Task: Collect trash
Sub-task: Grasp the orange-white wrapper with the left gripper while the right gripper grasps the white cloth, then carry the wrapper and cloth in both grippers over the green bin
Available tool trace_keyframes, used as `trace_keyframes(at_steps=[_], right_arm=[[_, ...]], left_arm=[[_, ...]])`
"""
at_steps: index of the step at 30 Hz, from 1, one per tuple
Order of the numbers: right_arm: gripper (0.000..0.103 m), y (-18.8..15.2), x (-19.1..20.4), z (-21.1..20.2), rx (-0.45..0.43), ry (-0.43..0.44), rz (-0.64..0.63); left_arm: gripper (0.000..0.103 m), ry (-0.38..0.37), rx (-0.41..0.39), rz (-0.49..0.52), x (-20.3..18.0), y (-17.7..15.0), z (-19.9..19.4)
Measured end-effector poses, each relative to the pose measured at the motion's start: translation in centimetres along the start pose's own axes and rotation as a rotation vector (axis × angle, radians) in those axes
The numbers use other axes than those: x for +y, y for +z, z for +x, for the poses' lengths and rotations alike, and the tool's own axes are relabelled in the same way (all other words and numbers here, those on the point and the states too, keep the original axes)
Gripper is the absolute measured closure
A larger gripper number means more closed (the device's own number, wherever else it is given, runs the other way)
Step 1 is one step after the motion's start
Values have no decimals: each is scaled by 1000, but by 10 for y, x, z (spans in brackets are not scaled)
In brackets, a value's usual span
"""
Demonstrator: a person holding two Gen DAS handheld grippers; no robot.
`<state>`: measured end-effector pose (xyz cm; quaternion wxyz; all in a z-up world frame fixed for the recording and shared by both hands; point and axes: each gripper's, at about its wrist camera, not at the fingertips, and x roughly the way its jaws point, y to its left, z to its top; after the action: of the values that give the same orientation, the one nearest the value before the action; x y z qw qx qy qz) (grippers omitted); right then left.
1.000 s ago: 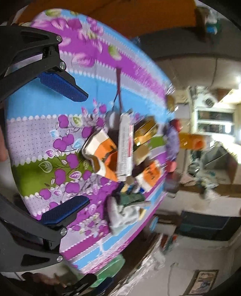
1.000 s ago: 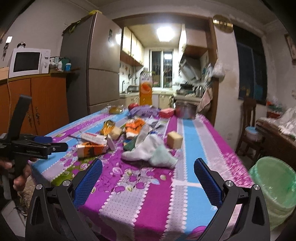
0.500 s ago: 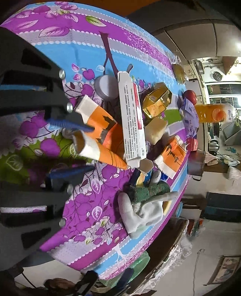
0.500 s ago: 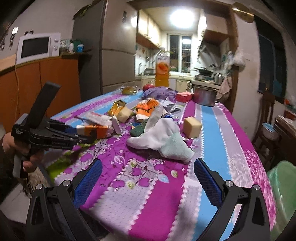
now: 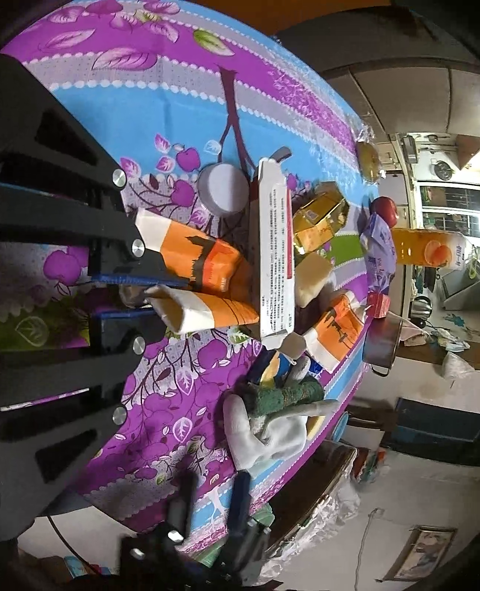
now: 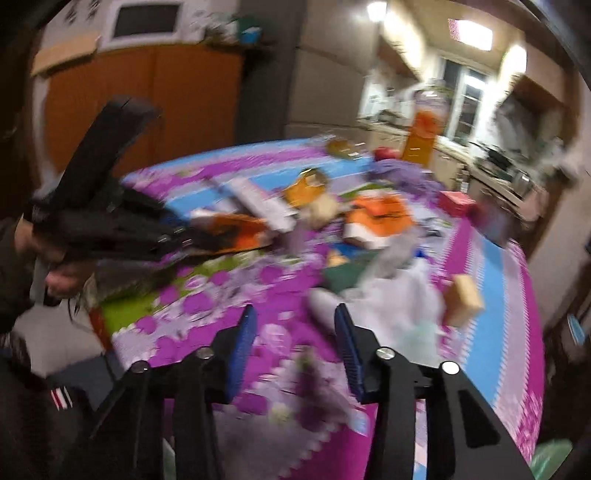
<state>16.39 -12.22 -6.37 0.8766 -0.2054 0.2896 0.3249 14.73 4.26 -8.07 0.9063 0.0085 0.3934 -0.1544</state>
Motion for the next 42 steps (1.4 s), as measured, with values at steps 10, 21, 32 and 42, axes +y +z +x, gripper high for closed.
trace_keyframes(at_steps=[10,21,32,42], right_arm=[[72,24,-9,48,144,-89,-115],[99,34,-16,15,0,-137,-29],[99,67,-104,-83,-249,-92,378],[99,104,-129,-144,-305,-154,369]], left_arm=[[94,-42,-3,-11,3,2,2],[94,-41,-21,3,-5,4,-2],[95,-77,-167,35,-25,50,-53],[95,-117,-281,87,-49,121,-96]])
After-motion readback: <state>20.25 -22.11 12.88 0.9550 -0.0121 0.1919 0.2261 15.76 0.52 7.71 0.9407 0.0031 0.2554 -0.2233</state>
